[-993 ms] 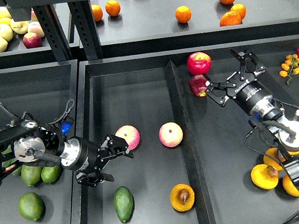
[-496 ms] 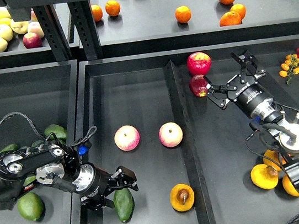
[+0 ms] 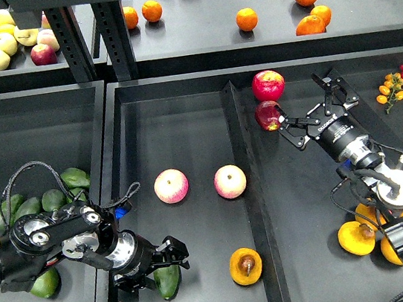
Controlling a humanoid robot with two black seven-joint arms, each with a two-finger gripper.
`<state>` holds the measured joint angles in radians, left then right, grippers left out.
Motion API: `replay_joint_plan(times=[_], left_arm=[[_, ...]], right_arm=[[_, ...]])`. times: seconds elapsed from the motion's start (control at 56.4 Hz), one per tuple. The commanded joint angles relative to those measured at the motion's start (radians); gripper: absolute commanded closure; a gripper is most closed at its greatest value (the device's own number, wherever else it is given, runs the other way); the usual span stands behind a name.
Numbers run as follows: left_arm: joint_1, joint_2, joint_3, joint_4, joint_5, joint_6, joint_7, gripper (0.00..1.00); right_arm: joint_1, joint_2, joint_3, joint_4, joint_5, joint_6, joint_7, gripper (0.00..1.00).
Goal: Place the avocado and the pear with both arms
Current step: 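Move the left gripper down to the green avocado in the tray, then close the left gripper around the green avocado, then lift the avocado and carry it into the bin of avocados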
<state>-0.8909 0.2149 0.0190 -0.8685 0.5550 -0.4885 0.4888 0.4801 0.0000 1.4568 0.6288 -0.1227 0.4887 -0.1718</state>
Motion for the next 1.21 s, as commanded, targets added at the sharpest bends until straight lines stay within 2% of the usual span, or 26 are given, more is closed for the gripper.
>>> replay_joint_plan(times=[0.0, 0.354, 0.496, 0.78, 0.993, 1.188], left_arm=[[0.009, -0.014, 0.001, 0.020, 0.003, 0.000, 0.000, 0.09], [0.029, -0.049, 0.003, 0.059, 0.025, 0.000, 0.000, 0.09], [0.043, -0.057, -0.002, 0.063, 0.052, 0.000, 0.000, 0.13], [0.053, -0.058, -0.013, 0.088, 0.103, 0.000, 0.000, 0.28], [0.075, -0.075, -0.056, 0.117, 0.121, 0.000, 0.000, 0.48], [0.076, -0.084, -0.093, 0.124, 0.171, 0.000, 0.000, 0.56]], right_arm=[[-0.005, 0.000, 0.000, 0.000, 0.000, 0.000, 0.000, 0.00], [-0.008, 0.000, 0.002, 0.008, 0.000, 0.000, 0.000, 0.00], [-0.011, 0.000, 0.002, 0.011, 0.000, 0.000, 0.000, 0.00], [-0.012, 0.000, 0.002, 0.020, 0.000, 0.000, 0.000, 0.00], [-0.015, 0.000, 0.002, 0.023, 0.000, 0.000, 0.000, 0.00], [-0.021, 0.000, 0.002, 0.025, -0.002, 0.000, -0.002, 0.00]])
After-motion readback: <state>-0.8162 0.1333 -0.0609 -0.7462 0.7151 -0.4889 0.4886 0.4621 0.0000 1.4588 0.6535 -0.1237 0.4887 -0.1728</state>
